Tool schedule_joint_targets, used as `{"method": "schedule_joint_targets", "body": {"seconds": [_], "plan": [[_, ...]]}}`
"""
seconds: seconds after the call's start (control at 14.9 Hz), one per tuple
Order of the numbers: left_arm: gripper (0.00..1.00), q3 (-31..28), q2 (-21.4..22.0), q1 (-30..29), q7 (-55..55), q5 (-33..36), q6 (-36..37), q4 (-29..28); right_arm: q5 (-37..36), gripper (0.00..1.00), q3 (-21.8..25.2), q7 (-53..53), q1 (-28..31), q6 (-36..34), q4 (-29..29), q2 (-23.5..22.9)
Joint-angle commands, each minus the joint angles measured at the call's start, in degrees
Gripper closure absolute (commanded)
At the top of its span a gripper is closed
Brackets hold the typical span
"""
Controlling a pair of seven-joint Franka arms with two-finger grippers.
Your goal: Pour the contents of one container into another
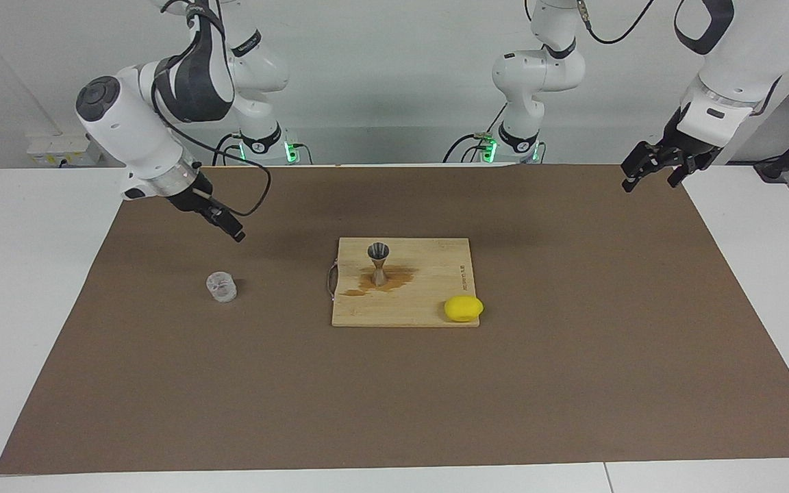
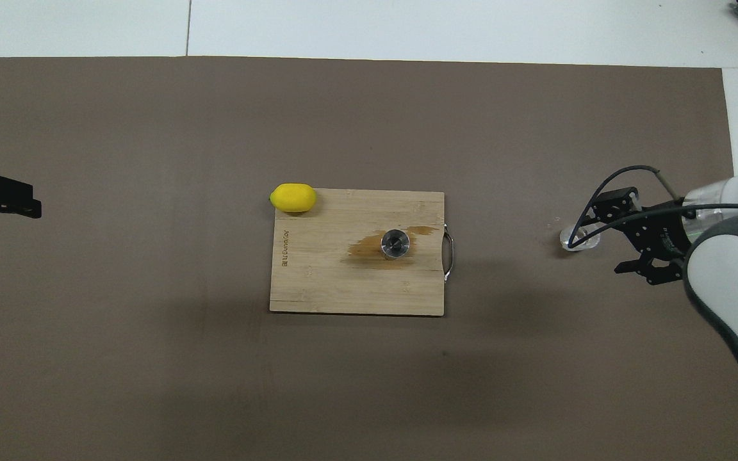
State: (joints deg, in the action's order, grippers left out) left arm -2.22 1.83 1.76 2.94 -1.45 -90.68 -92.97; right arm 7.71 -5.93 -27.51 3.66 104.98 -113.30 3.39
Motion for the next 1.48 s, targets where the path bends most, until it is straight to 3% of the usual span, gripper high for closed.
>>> {"method": "schedule_joint_targets", "body": {"seconds": [0.0, 0.13, 0.4, 0.81, 1.01, 1.41], "plan": [[0.00, 0.2, 1.6, -0.5, 0.3, 0.3, -0.6, -1.6, -5.1, 0.01, -0.1, 8.4, -3.3, -4.2, 6.6, -0.8], [0.00, 0.3, 1.6, -0.5, 0.3, 0.1, -0.6, -1.6, -8.0, 0.01, -0.2, 8.8, -3.7, -4.6, 11.7, -1.6], [0.00, 0.2, 1.6, -0.5, 0.3, 0.1, -0.6, -1.6, -11.1, 0.00, -0.2, 15.5, -3.3, -11.9, 24.2, -4.4], [0.00, 0.2, 1.6, -0.5, 0.4, 0.1, -0.6, -1.6, -10.2, 0.01, 0.0, 15.8, -2.7, -18.7, 28.0, -4.0], [0.00, 0.1, 1.6, -0.5, 0.4, 0.1, -0.6, -1.6, -9.6, 0.01, 0.3, 19.7, -2.7, -22.3, 27.5, -3.2], [0.00, 0.1, 1.6, -0.5, 0.4, 0.1, -0.6, -1.6, -9.6, 0.01, 0.4, 20.5, -3.0, -22.5, 24.3, -0.8]]}}
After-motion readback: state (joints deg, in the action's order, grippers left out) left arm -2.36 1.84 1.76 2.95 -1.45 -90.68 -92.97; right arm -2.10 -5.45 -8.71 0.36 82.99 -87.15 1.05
